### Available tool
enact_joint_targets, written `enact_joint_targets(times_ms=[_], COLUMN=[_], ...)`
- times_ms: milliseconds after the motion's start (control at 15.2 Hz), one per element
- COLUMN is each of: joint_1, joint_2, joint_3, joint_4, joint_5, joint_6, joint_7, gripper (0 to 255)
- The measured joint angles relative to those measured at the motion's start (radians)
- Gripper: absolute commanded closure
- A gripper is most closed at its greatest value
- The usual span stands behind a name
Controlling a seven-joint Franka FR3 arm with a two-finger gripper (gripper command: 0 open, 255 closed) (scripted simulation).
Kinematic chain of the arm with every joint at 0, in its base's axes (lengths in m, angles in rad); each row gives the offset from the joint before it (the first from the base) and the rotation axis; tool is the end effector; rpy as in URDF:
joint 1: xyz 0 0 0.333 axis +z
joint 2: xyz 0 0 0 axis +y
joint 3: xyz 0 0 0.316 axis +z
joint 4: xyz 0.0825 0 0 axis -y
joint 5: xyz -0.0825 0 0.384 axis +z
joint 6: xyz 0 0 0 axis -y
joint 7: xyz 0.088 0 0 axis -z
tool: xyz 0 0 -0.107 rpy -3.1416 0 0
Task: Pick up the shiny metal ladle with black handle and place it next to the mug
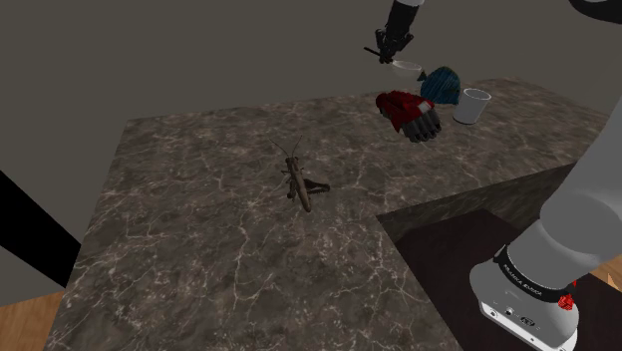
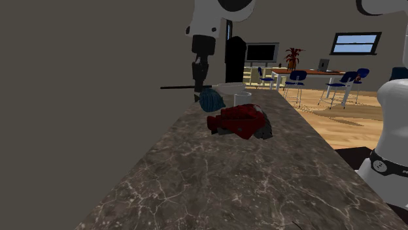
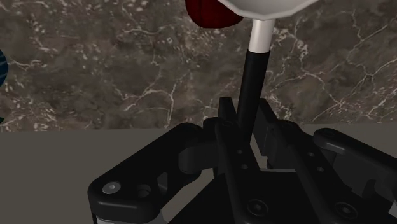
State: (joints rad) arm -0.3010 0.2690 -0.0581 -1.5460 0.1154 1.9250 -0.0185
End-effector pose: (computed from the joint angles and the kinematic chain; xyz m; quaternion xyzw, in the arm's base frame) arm 0.6177 -0.2190 0.5068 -0.9802 0.1843 -0.0631 0.0363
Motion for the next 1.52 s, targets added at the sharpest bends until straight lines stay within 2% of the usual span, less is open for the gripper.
enact_joint_targets(times_ms=[264,792,1122,1518], joint_1=[-0.059,-0.177,-0.256,-0.267], joint_2=[0.005,0.073,0.163,0.175], joint_3=[-0.029,-0.080,-0.103,-0.105], joint_4=[0.008,0.108,0.237,0.198], joint_5=[0.018,0.056,0.083,0.089], joint_6=[-0.012,-0.066,-0.119,-0.071], joint_7=[-0.091,-0.258,-0.349,-0.374], gripper=[255,255,255,255])
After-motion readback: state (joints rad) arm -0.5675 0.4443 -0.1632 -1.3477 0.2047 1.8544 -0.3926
